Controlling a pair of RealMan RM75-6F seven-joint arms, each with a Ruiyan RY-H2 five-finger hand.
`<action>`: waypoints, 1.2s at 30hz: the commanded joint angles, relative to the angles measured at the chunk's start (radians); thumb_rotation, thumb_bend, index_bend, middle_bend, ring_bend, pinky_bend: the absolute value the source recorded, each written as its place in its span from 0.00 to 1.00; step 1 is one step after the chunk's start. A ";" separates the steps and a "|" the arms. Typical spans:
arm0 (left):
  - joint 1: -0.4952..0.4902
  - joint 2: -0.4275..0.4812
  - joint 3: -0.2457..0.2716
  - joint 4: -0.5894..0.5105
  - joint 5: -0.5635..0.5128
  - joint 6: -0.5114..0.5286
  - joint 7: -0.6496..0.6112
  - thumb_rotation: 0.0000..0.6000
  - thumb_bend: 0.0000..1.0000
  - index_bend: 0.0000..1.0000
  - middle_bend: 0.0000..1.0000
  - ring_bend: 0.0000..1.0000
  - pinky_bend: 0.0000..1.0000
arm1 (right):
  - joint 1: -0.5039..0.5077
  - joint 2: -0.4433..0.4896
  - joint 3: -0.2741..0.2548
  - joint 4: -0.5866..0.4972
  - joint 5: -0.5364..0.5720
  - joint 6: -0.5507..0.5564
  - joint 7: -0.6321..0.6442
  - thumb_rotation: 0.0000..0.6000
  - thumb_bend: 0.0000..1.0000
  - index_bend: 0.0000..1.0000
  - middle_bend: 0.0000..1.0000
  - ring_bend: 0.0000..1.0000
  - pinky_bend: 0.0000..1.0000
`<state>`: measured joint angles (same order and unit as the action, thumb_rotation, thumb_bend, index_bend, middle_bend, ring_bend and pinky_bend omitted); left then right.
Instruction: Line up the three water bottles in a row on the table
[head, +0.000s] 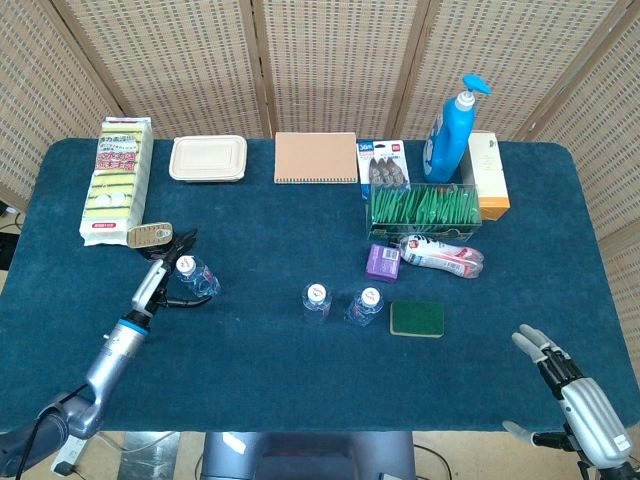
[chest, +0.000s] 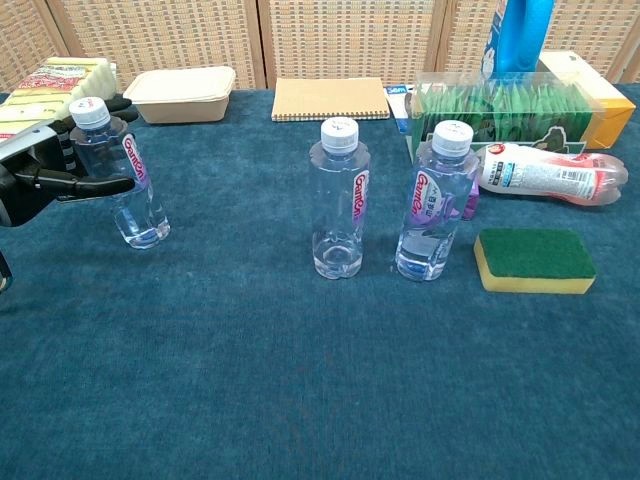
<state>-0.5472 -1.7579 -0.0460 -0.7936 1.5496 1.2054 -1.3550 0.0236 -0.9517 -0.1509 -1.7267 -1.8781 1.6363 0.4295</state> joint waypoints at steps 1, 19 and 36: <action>-0.006 -0.028 -0.002 0.034 -0.006 -0.010 -0.012 1.00 0.01 0.00 0.00 0.00 0.01 | 0.001 0.000 0.001 0.001 0.003 -0.001 0.003 1.00 0.00 0.05 0.03 0.00 0.09; -0.031 -0.150 -0.056 0.150 -0.059 -0.028 -0.002 1.00 0.44 0.13 0.17 0.11 0.26 | 0.003 0.005 0.002 0.007 0.008 0.010 0.027 1.00 0.00 0.05 0.03 0.00 0.10; -0.033 -0.123 -0.047 0.037 -0.028 0.018 0.065 1.00 0.47 0.56 0.51 0.39 0.42 | 0.004 0.003 0.000 0.002 0.002 0.007 0.018 1.00 0.00 0.05 0.03 0.00 0.10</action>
<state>-0.5728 -1.8926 -0.1053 -0.7335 1.5058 1.2261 -1.2858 0.0278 -0.9489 -0.1505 -1.7240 -1.8761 1.6436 0.4474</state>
